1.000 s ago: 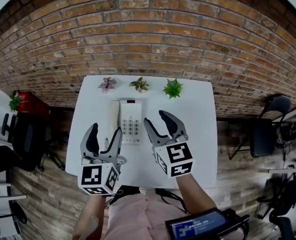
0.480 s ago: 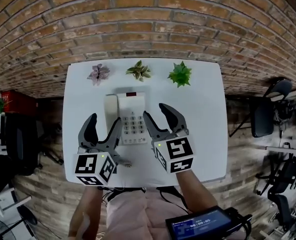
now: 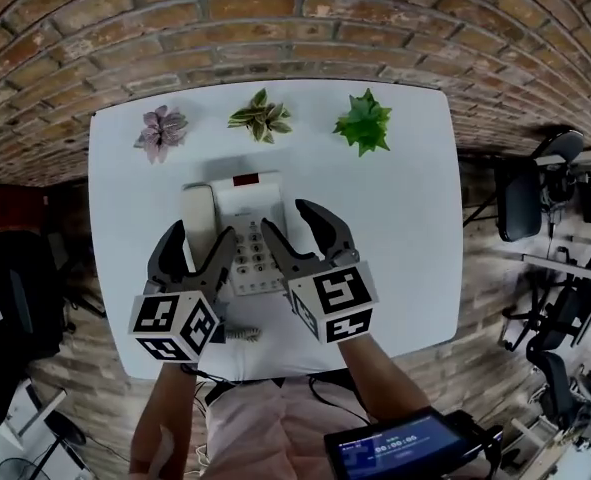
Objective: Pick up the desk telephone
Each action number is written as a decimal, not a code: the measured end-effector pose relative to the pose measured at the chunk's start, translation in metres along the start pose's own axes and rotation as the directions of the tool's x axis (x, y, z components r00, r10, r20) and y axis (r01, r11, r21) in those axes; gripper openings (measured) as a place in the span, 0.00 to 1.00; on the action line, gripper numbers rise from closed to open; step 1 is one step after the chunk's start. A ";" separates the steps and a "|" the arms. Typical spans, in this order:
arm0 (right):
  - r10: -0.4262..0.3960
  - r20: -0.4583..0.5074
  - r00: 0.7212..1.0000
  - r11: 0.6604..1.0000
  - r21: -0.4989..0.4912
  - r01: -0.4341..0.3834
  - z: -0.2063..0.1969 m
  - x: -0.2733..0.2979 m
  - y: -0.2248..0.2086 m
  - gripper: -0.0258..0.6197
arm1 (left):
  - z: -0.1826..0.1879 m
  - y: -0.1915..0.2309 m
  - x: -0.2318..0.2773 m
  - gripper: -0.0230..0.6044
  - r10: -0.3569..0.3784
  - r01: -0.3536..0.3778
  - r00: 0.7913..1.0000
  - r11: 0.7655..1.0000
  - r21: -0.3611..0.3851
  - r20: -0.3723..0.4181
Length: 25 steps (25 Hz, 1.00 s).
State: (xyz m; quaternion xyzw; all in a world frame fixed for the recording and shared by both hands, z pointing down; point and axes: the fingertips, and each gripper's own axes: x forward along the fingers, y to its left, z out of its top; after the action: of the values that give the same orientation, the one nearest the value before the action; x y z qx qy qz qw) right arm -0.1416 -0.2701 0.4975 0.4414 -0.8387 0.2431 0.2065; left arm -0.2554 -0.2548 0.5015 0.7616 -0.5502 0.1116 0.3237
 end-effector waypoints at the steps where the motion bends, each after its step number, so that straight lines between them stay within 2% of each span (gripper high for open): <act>1: 0.005 -0.016 1.000 1.000 0.013 -0.005 -0.005 0.004 0.000 0.41 | -0.003 0.001 0.004 0.61 -0.005 0.005 1.000 1.000 -0.004 -0.010; 4: 0.022 -0.061 0.998 0.999 0.039 -0.019 -0.020 0.013 -0.001 0.43 | -0.013 0.003 0.014 0.63 -0.035 0.034 0.999 0.999 -0.037 -0.035; 7: 0.061 -0.091 0.994 0.995 0.083 -0.053 -0.028 0.019 -0.002 0.44 | -0.023 0.006 0.023 0.65 -0.076 0.067 0.995 0.990 -0.128 -0.065; 11: 0.163 -0.123 0.979 0.970 0.203 -0.136 -0.032 0.024 -0.004 0.43 | -0.027 0.007 0.029 0.65 -0.152 0.127 0.986 0.955 -0.270 -0.074; 13: 0.206 -0.137 0.969 0.955 0.242 -0.169 -0.033 0.026 -0.004 0.43 | -0.028 0.007 0.032 0.66 -0.193 0.157 0.977 0.938 -0.310 -0.087; 20: 0.310 -0.120 0.943 0.909 0.329 -0.257 -0.036 0.032 -0.004 0.42 | -0.033 0.005 0.037 0.69 -0.256 0.199 0.958 0.920 -0.338 -0.132; 25: 0.287 -0.066 0.956 0.925 0.276 -0.259 -0.034 0.028 -0.002 0.42 | -0.031 0.005 0.035 0.69 -0.237 0.192 0.964 0.933 -0.305 -0.119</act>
State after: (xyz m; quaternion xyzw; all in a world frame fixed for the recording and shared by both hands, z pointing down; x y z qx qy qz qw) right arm -0.1503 -0.2692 0.5412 0.3304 -0.8399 0.4023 0.1537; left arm -0.2414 -0.2635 0.5453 0.7504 -0.4474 0.0519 0.4838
